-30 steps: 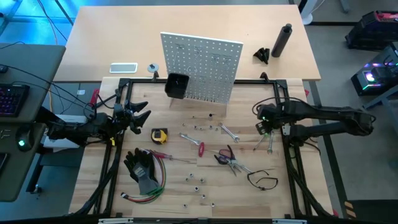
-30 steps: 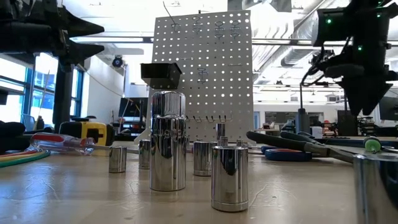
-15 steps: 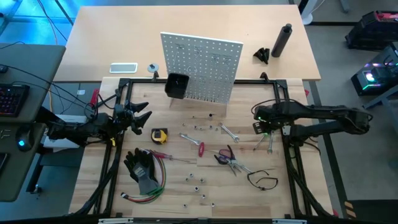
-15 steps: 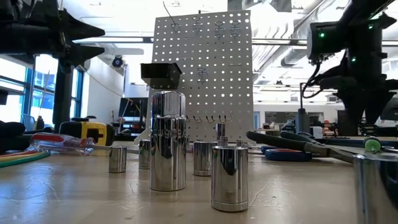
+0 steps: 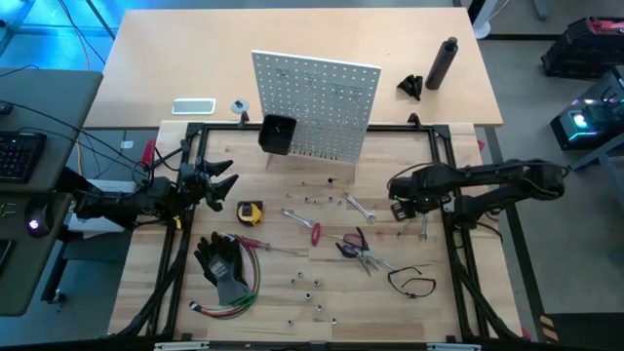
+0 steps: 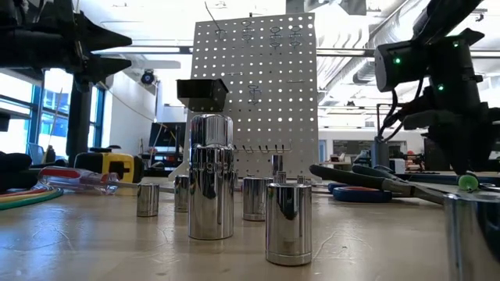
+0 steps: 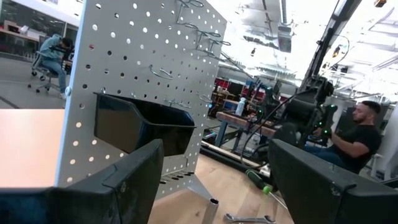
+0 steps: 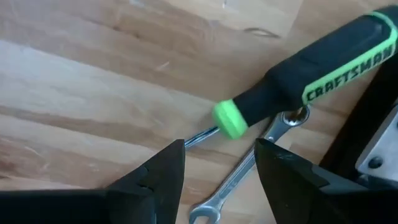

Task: Hang tools onto peg board
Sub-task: Hang the green screwdriver on the white peg board

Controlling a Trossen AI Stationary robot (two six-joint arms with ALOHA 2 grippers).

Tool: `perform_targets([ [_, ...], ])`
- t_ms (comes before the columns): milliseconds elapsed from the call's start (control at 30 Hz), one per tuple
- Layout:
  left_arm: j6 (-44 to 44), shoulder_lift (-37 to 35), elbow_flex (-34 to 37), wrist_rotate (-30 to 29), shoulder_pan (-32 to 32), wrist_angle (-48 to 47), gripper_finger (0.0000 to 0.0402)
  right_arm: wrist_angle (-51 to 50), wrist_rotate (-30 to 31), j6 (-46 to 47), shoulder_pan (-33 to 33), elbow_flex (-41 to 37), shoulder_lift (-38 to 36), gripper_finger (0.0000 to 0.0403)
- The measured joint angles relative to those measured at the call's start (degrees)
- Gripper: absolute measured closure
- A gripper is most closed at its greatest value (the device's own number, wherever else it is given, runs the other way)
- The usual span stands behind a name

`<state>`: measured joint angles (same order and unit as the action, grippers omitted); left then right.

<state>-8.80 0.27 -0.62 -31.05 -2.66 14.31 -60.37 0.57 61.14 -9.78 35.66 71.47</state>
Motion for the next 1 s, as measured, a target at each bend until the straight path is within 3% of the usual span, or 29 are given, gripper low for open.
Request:
perform_targets([
  [300, 0.02, 0.0, 0.0, 0.02, 0.0, -0.37, 0.0119, 12.92, -2.54, 5.17, 2.57, -8.77, -0.1, 0.0215],
  [467, -0.05, 0.35, -0.02, 0.6, 0.0, -1.3, 0.0119, 13.17, -1.0, 4.89, 4.89, -8.89, -0.34, 0.0226],
  [633, -0.09, 0.55, -0.02, 0.74, -0.01, -1.44, 0.0119, 12.74, 0.2, 1.96, 6.96, -7.13, -0.56, 0.0277],
  [867, -0.13, 0.55, -0.02, 0.73, 0.0, -1.28, 0.0119, 14.03, 1.15, -0.27, 9.22, -7.02, -0.43, 0.038],
  [1000, -0.1, 0.55, -0.02, 0.73, -0.01, -1.27, 0.0119, 14.41, 1.82, -1.66, 9.96, -7.02, -0.45, 0.0389],
])
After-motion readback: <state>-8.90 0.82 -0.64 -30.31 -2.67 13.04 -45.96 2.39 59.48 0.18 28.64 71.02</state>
